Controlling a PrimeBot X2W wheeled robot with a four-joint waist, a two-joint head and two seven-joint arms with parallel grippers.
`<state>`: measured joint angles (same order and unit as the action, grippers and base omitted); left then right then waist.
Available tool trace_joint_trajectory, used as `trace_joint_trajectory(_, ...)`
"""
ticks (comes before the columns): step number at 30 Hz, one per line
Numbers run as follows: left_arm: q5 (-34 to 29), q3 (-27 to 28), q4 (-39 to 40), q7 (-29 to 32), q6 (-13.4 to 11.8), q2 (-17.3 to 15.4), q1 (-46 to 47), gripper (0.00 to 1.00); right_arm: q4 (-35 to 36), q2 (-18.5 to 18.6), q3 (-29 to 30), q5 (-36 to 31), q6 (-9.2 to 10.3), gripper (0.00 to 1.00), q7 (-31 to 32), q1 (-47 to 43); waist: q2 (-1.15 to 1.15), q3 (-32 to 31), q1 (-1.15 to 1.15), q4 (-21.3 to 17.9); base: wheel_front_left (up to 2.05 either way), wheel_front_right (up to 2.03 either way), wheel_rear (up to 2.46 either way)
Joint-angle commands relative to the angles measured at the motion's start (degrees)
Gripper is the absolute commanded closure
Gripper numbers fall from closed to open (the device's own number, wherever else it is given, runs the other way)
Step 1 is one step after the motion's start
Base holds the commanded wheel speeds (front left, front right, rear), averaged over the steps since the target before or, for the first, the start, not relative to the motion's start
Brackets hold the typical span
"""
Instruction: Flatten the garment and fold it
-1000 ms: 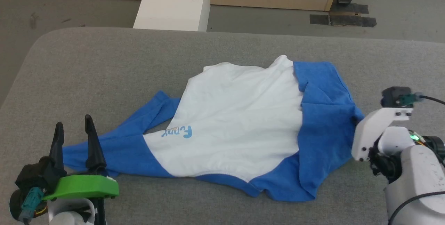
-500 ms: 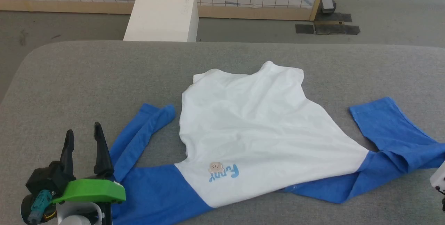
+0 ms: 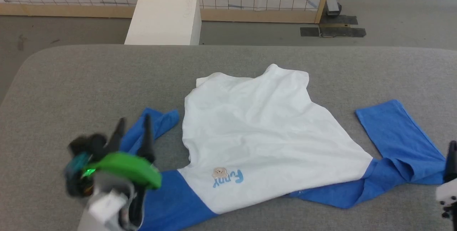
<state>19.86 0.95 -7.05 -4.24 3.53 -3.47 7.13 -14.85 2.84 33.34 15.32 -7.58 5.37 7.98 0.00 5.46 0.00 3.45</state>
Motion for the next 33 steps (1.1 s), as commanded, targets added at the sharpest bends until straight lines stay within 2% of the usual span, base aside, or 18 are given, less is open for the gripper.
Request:
trace_joint_trajectory(1, 0.61, -1.47, -1.5, 5.14, 0.17, 0.29, 3.7, 0.0, 0.13, 0.04, -1.59, 1.14, 0.09, 0.0, -0.97, -0.67, 0.0, 0.52, 0.0, -0.82, 0.0, 0.0, 0.0)
trace_joint_trajectory(6, 0.1, -6.87, -9.37, 28.43, -1.3, -1.17, 14.66, 0.0, 1.27, 0.04, -7.22, 2.66, 0.09, 0.0, -3.17, -0.52, 0.0, 2.71, 0.0, -3.48, 0.0, 0.0, 0.0)
trace_joint_trajectory(8, -0.58, -8.2, -12.24, 33.76, -1.14, -2.23, 18.04, 0.0, 1.66, 0.04, -8.78, 2.85, 0.09, 0.0, -3.66, 0.12, 0.0, 3.79, 0.0, -4.74, 0.0, 0.0, 0.0)
trace_joint_trajectory(12, -2.56, -10.59, -17.8, 39.21, -0.49, -4.36, 22.14, 0.0, 1.7, 0.04, -10.61, 3.34, 0.09, 0.0, -4.45, 1.0, 0.0, 6.14, 0.0, -6.85, 0.0, 0.0, 0.0)
trace_joint_trajectory(16, -3.63, -11.96, -22.84, 40.96, -0.06, -5.52, 23.57, 0.0, 0.99, 0.04, -11.1, 3.79, 0.09, 0.0, -5.31, 1.15, 0.0, 7.81, 0.0, -8.41, 0.0, 0.0, 0.0)
trace_joint_trajectory(17, -3.38, -12.38, -26.11, 42.55, 0.21, -5.91, 23.53, 0.16, 0.43, 0.04, -11.08, 3.85, 0.09, 0.0, -6.02, 1.14, 0.0, 8.64, 0.0, -9.1, 0.0, 0.0, 0.0)
trace_joint_trajectory(18, -3.08, -12.37, -26.47, 42.36, 0.48, -5.93, 23.63, 0.8, 0.32, 0.04, -11.07, 3.85, 0.09, 0.0, -6.2, 1.18, 0.0, 8.86, 0.0, -9.23, 0.0, 0.0, 0.0)
trace_joint_trajectory(19, -2.63, -12.2, -26.62, 41.5, 0.78, -5.9, 23.82, 1.0, 0.2, 0.04, -10.99, 3.8, 0.09, 0.0, -6.41, 1.21, 0.0, 9.11, 0.0, -9.29, 0.0, 0.0, 0.0)
trace_joint_trajectory(22, -2.34, -11.77, -26.45, 38.19, 1.16, -6.41, 24.95, 1.0, -0.13, 0.04, -10.95, 3.73, 0.09, 0.0, -6.78, 1.36, 0.0, 9.52, 0.0, -9.37, 0.0, 0.0, 0.0)
trace_joint_trajectory(26, -2.68, -9.63, -25.86, 31.27, 0.0, -8.2, 28.36, 1.0, -0.59, 0.04, -12.55, 4.2, 0.09, 0.0, -7.06, 2.58, 0.0, 10.29, 0.0, -10.52, 0.0, 0.0, 0.0)
trace_joint_trajectory(33, -5.24, -6.59, -26.47, 19.01, -2.37, -13.44, 37.77, 1.0, -0.86, 0.04, -15.71, 5.39, 0.09, 0.0, -8.35, 4.41, 0.0, 12.76, 0.0, -13.54, 0.0, 0.0, 0.0)
